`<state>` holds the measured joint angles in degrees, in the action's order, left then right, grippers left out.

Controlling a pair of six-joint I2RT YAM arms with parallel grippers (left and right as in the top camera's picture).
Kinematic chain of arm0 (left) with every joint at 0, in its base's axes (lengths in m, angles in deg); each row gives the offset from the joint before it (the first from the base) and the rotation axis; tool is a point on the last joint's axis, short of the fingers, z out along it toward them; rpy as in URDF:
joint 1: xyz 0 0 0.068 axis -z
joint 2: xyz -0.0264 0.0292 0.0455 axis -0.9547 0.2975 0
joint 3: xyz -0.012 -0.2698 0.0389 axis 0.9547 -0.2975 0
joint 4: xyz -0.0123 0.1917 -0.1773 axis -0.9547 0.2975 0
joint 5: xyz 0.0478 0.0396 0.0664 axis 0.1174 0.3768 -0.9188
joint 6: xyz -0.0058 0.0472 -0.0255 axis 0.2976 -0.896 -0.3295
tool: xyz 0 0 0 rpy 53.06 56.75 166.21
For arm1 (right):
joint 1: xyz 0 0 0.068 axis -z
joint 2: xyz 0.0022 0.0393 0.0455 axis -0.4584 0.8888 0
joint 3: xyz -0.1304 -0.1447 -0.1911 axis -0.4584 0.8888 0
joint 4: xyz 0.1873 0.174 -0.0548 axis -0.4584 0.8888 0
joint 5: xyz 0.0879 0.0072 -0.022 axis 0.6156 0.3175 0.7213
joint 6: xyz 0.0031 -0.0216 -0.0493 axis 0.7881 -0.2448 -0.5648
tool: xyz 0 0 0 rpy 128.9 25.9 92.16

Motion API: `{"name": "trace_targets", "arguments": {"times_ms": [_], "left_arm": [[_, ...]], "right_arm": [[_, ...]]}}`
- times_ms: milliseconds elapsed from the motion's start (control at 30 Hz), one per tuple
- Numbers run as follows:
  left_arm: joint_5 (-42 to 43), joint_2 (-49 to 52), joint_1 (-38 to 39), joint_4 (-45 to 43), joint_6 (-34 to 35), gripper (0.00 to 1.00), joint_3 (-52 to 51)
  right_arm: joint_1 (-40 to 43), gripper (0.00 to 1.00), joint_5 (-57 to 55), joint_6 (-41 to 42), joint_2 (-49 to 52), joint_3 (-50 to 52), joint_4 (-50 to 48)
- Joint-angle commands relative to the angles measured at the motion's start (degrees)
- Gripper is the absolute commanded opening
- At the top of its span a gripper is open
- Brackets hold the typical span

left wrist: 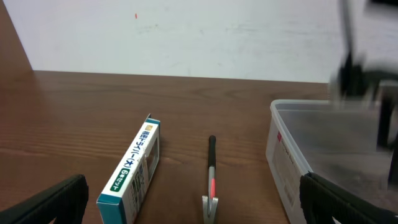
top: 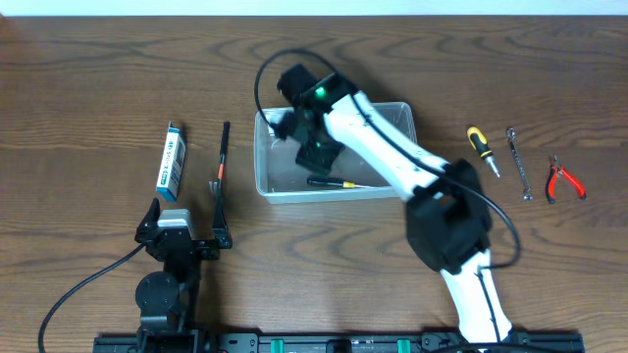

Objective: Pack container
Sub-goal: 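Carry the screwdriver into the clear container and release it, then move the right gripper to the yellow-black screwdriver and grasp it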

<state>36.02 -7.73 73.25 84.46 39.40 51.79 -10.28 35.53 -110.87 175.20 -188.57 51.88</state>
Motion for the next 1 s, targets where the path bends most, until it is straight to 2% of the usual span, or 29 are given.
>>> {"name": "trace_targets", "arguments": {"times_ms": [0,133,233,400,533,967], "left_arm": [[-0.5,-0.2,0.2,1.0,-0.6,0.98,-1.6],[-0.5,-0.2,0.2,1.0,-0.6,0.98,-1.6],[-0.5,-0.2,0.2,1.0,-0.6,0.98,-1.6],[-0.5,-0.2,0.2,1.0,-0.6,0.98,-1.6],[-0.5,-0.2,0.2,1.0,-0.6,0.98,-1.6],[-0.5,-0.2,0.2,1.0,-0.6,0.98,-1.6]], "right_arm": [[2.6,0.69,-2.6,8.0,-9.2,-4.1,0.0],[7.9,0.71,-9.6,16.9,-15.9,-4.5,2.7],[14.1,0.72,-9.7,18.6,-19.2,-4.5,6.5],[24.2,0.71,-9.8,16.8,-19.7,-4.0,11.5],[29.7,0.71,-9.8,14.3,-18.9,-2.6,11.8],[38.7,0.70,-6.6,9.5,-10.0,-2.1,10.6]]}}
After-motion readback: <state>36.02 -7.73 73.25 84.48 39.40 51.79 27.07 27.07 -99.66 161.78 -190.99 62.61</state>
